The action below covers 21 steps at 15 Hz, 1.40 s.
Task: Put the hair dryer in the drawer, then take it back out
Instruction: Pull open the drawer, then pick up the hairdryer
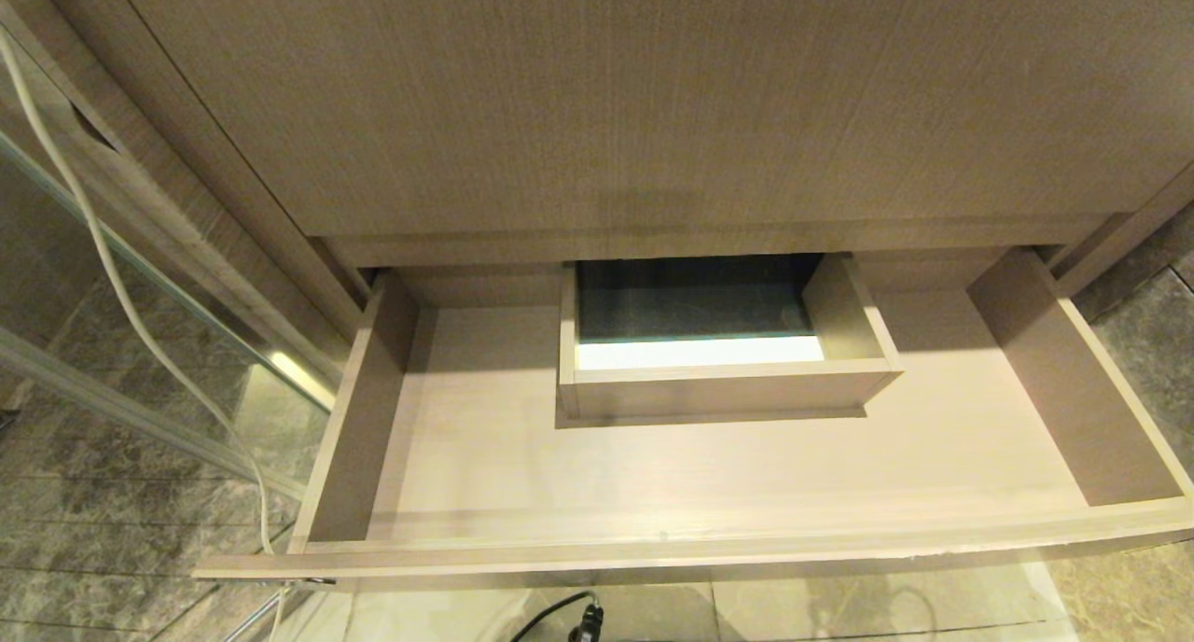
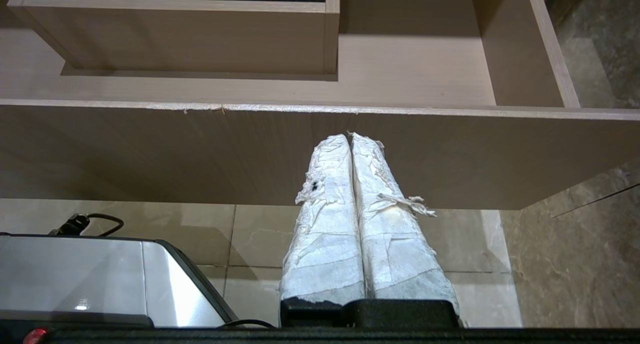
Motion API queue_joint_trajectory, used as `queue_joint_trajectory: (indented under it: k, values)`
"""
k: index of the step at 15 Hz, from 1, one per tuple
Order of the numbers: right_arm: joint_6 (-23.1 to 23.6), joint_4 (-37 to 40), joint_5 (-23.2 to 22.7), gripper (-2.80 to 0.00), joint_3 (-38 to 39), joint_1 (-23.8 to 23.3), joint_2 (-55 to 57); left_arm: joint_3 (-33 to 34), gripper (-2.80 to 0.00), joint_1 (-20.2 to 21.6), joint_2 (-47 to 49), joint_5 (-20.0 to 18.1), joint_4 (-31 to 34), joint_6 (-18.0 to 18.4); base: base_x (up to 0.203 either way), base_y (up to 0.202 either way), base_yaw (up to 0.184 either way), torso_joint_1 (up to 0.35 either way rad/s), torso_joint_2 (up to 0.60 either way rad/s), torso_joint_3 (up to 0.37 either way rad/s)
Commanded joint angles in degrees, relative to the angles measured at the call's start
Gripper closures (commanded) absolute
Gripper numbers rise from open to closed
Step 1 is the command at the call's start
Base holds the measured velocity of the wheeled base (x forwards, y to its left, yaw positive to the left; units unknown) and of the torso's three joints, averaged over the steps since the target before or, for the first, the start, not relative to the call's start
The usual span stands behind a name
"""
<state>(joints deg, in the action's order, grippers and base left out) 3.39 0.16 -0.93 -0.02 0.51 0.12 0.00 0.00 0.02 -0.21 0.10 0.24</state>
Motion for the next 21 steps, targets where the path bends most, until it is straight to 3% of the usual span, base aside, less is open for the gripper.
queue_joint_trajectory:
  k: [1,13,18,21]
  values:
    - [0.47,0.28,-0.13,0.0,0.11,0.02,-0.12,0.09,0.0,0.0,0.06,0.03,-0.01,0.02,0.0,0.0,0.0,0.0,0.0,0.0]
    - [0.21,0.28,-0.13,0.0,0.02,0.02,-0.12,0.03,0.0,0.0,0.06,0.03,0.04,0.02,0.0,0.0,0.0,0.003,-0.01,-0.003]
    - [0.31,0.28,-0.13,0.0,0.02,0.02,-0.12,0.06,0.0,0.0,0.06,0.03,0.07,0.02,0.0,0.0,0.0,0.225,-0.13,-0.117]
    - [0.37,0.26,-0.14,0.0,0.02,0.02,-0.12,0.09,0.0,0.0,0.06,0.03,0.07,0.02,0.0,0.0,0.0,0.201,-0.61,-0.187]
